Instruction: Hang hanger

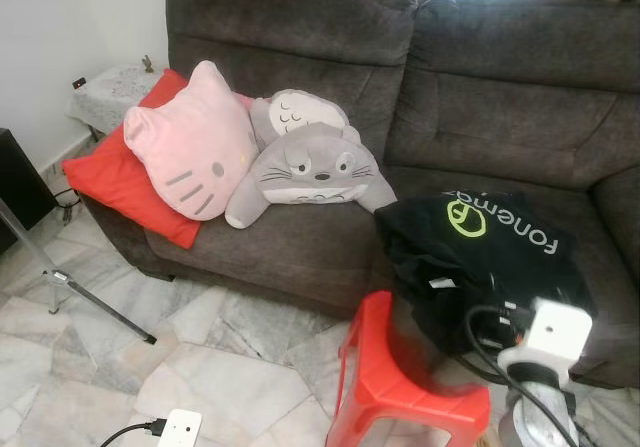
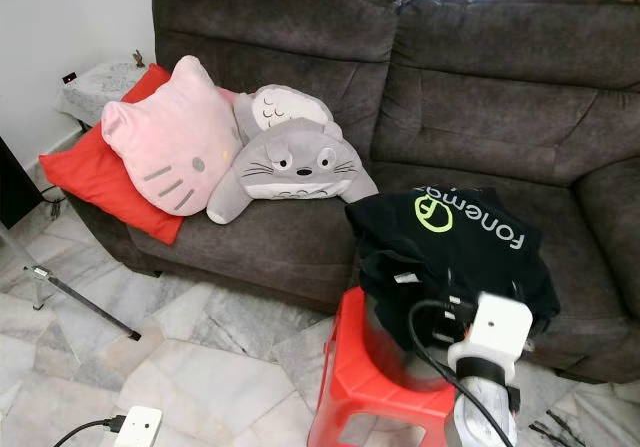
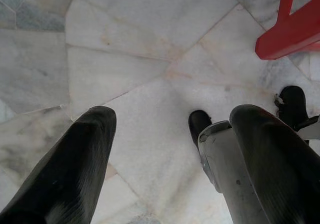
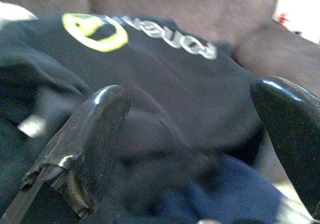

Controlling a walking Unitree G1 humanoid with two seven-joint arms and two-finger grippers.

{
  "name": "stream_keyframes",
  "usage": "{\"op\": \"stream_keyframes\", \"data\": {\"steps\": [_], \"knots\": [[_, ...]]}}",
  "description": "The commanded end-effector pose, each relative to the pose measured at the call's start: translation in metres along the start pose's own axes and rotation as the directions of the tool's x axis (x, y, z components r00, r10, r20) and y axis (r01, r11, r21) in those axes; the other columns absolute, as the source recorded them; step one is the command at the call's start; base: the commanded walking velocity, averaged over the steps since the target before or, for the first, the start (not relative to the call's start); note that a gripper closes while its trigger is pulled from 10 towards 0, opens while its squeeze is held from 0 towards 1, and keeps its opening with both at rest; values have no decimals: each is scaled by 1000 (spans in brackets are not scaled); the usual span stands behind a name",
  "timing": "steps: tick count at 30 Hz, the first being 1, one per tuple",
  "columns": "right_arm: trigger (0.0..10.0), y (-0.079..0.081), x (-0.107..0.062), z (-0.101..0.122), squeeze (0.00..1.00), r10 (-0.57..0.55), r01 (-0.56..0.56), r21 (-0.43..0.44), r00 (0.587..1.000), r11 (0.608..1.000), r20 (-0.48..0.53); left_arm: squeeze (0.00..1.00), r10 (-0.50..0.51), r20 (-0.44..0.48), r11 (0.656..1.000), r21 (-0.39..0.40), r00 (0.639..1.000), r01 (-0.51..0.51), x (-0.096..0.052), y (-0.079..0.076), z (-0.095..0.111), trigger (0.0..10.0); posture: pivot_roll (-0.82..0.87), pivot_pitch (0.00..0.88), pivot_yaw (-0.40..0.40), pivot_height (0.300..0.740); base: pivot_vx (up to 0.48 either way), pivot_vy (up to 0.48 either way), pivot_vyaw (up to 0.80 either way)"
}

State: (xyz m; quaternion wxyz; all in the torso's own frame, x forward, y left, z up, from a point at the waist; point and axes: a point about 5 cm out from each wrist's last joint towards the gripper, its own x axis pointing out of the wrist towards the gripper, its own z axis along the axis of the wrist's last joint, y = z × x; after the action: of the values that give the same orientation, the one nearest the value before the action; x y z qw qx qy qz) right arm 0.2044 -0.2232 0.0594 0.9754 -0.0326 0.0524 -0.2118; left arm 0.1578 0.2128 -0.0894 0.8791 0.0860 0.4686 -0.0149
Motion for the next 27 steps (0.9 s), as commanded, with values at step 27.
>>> {"op": "stream_keyframes", "data": {"steps": [27], "knots": [[10000, 26, -1, 0, 0, 251, -259, -110, 965, 960, -81, 0, -8, -24, 1000, 20, 1000, 9, -1, -1, -4, 10000, -159, 0, -21, 740, 0, 0, 0]]}}
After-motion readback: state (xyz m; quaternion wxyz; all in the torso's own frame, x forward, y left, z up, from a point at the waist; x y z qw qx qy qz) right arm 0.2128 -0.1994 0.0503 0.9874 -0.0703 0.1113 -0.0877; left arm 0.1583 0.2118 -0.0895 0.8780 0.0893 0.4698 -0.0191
